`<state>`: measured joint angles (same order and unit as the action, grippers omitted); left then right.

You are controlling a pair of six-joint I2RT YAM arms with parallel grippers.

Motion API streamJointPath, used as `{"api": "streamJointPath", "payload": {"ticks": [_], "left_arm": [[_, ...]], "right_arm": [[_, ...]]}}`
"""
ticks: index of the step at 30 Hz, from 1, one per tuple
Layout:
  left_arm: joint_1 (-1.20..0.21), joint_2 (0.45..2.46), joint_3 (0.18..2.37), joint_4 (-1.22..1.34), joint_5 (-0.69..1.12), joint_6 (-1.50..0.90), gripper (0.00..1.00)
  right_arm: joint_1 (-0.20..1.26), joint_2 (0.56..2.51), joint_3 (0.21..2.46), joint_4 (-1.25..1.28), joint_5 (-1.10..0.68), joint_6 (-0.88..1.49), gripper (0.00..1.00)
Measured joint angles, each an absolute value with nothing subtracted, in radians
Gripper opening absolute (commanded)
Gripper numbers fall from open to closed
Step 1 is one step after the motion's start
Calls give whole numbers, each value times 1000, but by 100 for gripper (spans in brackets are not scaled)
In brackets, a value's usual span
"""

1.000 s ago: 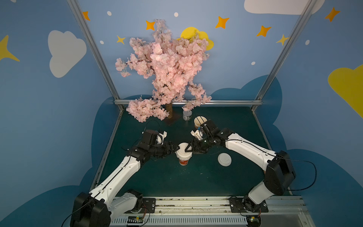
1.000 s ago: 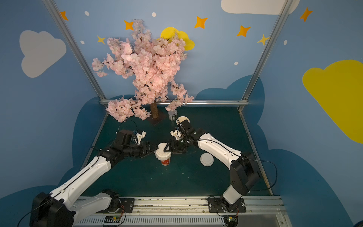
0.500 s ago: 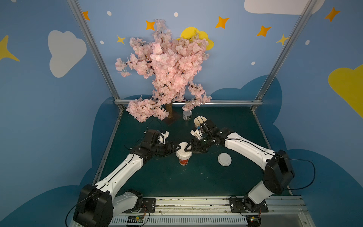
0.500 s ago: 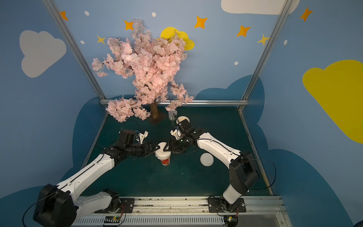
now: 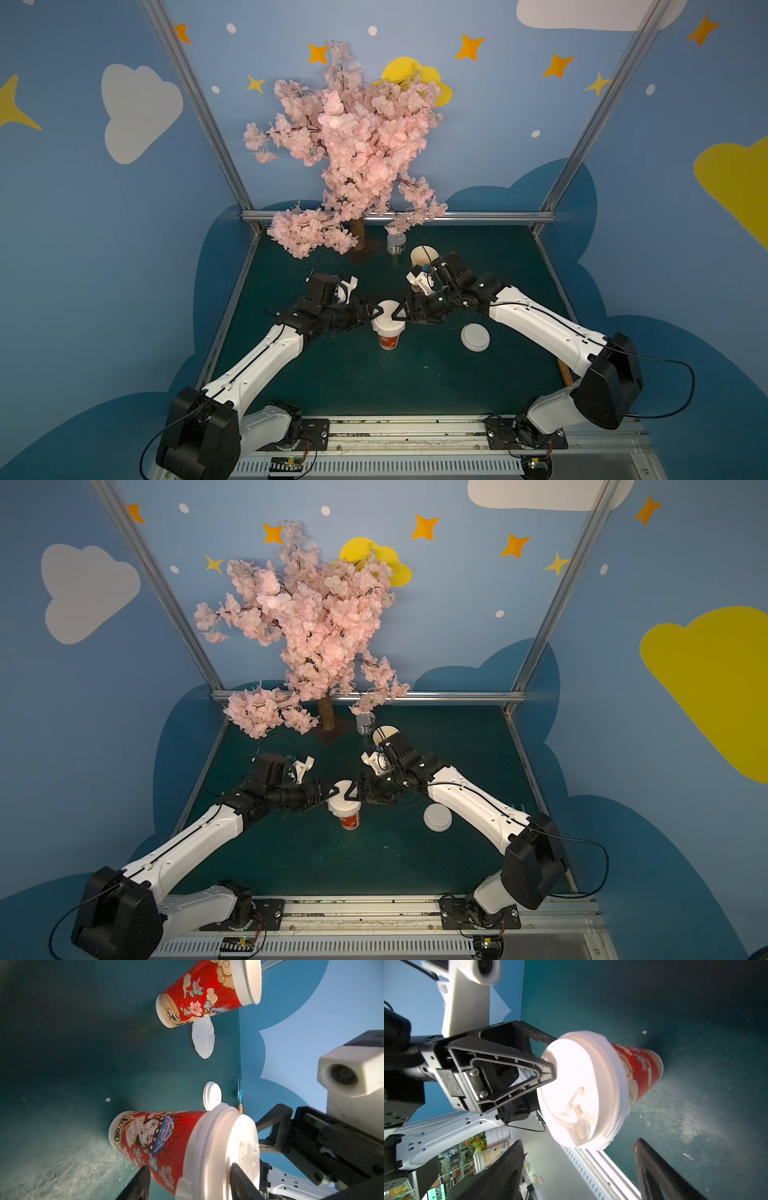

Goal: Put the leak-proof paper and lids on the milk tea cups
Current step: Secure the cup lid on the cup.

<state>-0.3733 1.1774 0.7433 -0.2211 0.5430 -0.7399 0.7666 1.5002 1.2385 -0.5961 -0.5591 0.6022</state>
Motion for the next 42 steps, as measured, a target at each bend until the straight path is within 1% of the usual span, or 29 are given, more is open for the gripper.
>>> {"api": "streamJointPath", "payload": {"ticks": [11,21,32,37,42], "left_arm": [[-374,1177,743,-221,543,-740,60],[-376,1177,742,-217,539,-740,60],[-380,1176,742,-210,524,-743,60],[-387,1176,742,-207,519,-748,60],[-402,1178,742,-200,515,-752,60]], "right_arm": [[810,1522,1191,-535,-537,653,82],[830,1523,1148,-478,-487,703,77],[839,1522,1075,-451,-425,717,76],[839,1487,1062,-430,-423,720,77],[838,1393,993,-346,-438,747,75]]}}
